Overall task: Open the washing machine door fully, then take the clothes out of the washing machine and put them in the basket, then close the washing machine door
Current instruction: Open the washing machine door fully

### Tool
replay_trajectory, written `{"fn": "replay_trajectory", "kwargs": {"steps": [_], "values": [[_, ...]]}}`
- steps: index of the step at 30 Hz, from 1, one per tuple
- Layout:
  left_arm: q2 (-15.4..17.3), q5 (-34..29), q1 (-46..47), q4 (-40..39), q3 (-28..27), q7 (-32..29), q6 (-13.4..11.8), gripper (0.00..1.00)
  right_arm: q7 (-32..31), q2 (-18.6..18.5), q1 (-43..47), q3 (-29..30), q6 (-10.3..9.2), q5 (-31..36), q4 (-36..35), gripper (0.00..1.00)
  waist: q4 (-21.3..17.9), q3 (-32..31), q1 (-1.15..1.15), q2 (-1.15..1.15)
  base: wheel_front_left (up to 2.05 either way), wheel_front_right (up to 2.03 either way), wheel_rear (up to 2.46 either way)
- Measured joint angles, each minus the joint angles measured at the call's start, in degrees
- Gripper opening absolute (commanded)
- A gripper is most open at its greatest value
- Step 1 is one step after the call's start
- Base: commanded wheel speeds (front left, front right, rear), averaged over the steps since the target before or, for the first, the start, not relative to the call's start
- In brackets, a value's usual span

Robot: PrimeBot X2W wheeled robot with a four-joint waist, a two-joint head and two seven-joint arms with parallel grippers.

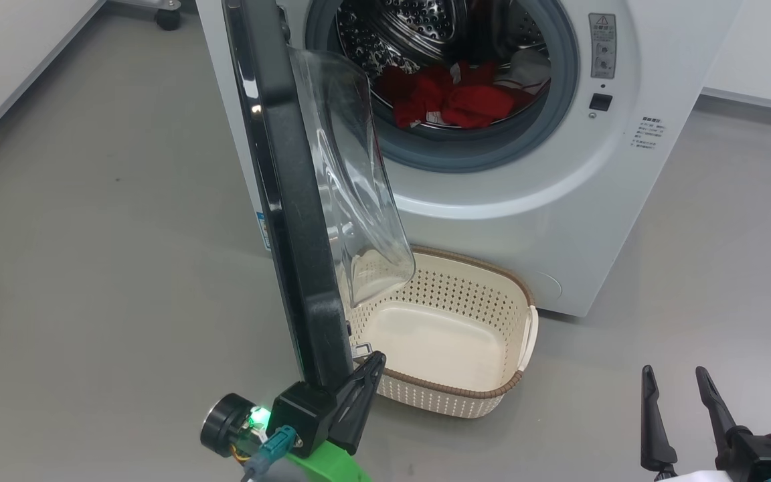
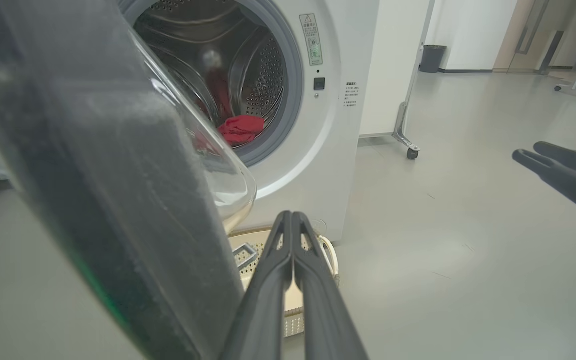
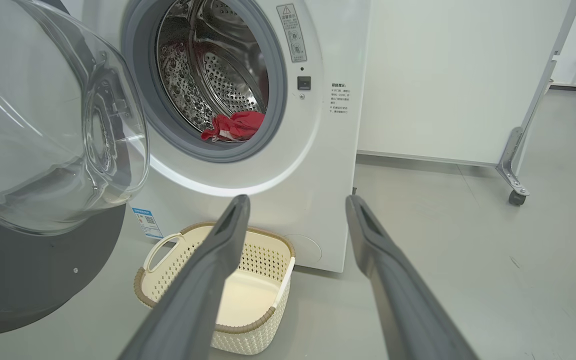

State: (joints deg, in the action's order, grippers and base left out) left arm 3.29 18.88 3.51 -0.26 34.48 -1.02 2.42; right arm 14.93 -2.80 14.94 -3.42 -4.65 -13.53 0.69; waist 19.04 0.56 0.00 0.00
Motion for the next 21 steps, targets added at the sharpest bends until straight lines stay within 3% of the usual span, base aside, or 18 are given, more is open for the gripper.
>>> {"fn": "replay_trajectory", "kwargs": {"steps": [21], "values": [[-0.13, -0.23, 0.00, 3.15, -2.48, 1.62, -3.22, 0.00, 0.00, 0.44, 0.00, 0.64, 0.49, 0.01, 0.14, 1.00, 0.35, 0.01, 0.00, 0.00, 0.00, 0.00, 0.00]]}}
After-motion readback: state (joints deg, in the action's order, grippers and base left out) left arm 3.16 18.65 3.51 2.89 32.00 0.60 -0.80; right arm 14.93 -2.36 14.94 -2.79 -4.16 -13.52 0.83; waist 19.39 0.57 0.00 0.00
